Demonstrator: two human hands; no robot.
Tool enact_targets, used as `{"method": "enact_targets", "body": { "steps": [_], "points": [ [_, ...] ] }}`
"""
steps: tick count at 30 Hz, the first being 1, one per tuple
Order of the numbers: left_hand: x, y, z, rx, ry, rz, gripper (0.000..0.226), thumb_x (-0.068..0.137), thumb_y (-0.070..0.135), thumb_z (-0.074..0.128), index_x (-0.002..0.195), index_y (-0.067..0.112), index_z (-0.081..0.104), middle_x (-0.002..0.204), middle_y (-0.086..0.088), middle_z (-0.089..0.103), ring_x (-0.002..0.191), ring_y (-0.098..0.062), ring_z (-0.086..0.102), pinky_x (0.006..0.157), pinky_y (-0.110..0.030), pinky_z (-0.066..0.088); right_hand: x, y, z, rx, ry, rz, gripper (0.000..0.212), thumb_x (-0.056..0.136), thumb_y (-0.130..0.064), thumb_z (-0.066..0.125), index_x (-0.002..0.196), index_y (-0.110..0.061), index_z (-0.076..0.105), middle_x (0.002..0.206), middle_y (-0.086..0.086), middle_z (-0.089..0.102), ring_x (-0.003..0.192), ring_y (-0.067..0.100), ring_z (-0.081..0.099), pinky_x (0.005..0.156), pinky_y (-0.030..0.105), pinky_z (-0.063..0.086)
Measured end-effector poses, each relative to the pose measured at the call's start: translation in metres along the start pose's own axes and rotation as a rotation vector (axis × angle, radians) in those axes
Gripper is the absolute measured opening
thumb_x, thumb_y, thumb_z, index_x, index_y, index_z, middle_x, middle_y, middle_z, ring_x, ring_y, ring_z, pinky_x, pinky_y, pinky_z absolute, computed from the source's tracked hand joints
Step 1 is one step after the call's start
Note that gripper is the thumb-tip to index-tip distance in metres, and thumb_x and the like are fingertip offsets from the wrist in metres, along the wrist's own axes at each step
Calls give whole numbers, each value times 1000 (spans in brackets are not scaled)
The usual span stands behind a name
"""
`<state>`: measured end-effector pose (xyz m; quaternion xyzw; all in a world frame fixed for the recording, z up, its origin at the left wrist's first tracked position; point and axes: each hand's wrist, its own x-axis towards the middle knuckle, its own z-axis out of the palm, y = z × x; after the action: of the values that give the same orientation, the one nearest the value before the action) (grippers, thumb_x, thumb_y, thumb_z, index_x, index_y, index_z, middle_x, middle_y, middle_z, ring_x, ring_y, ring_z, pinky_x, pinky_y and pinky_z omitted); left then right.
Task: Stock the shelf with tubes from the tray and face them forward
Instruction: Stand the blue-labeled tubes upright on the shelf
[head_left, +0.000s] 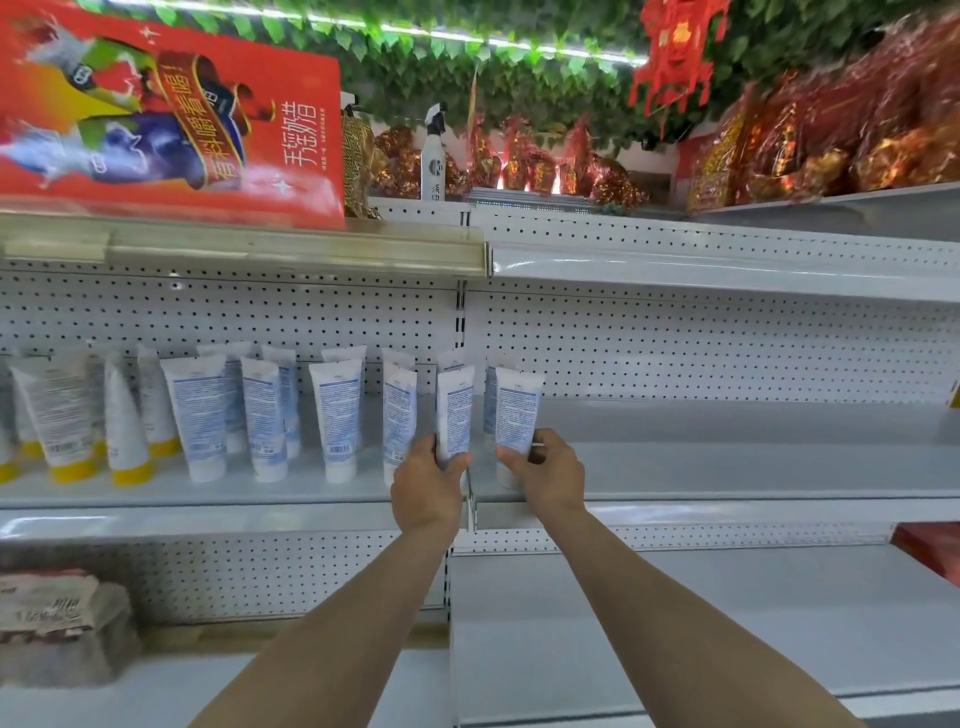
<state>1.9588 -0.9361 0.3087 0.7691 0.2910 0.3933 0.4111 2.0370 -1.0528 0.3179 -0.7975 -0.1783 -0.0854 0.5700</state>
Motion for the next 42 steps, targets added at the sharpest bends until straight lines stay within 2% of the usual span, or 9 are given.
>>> {"method": "enact_targets", "body": {
  "steps": [6,11,17,28,34,39,42],
  "points": [
    [4,-2,5,41,7,-2,26,87,41,67,98,19,59,86,2,66,83,-25,62,66,-30,42,2,1,0,-21,-8,12,24,80,-42,77,95,-25,68,76,-15,65,76,6,63,61,12,41],
    [6,-6,7,75,13,13,28,87,43,65,104,21,59,92,1,67,88,-28,62,67,-31,42,-1,4,1,-50,-8,7,24,80,-46,75,89,-25,68,75,-13,65,68,-2,59,56,9,37],
    [6,-7,7,75,18,35,27,88,43,65,102,21,59,90,1,68,86,-27,62,66,-31,43,-1,5,2,-52,7,15,24,80,-47,75,87,-25,68,78,-9,69,71,4,62,58,11,41],
    [6,-5,7,99,31,34,28,89,45,63,103,21,59,88,1,67,82,-26,62,64,-30,41,-1,4,1,-38,-1,26,23,79,-47,76,88,-26,69,75,-12,68,70,1,62,57,13,41],
    [5,-6,6,99,31,32,28,89,44,63,104,21,60,89,1,68,84,-27,63,65,-29,41,-1,6,3,-15,-1,46,25,78,-44,77,89,-22,71,79,-8,71,75,7,65,66,20,49],
    [3,-3,5,88,19,18,26,89,43,62,103,21,59,86,2,67,82,-25,63,65,-29,41,-2,3,2,-10,-8,56,22,79,-43,78,87,-24,69,75,-11,68,70,2,61,60,12,43],
    [2,0,3,82,8,8,25,90,43,62,101,21,58,83,3,65,78,-23,62,65,-29,41,-2,2,1,-21,-7,53,23,79,-43,77,88,-24,69,76,-11,67,72,4,62,62,14,45]
  ]
}}
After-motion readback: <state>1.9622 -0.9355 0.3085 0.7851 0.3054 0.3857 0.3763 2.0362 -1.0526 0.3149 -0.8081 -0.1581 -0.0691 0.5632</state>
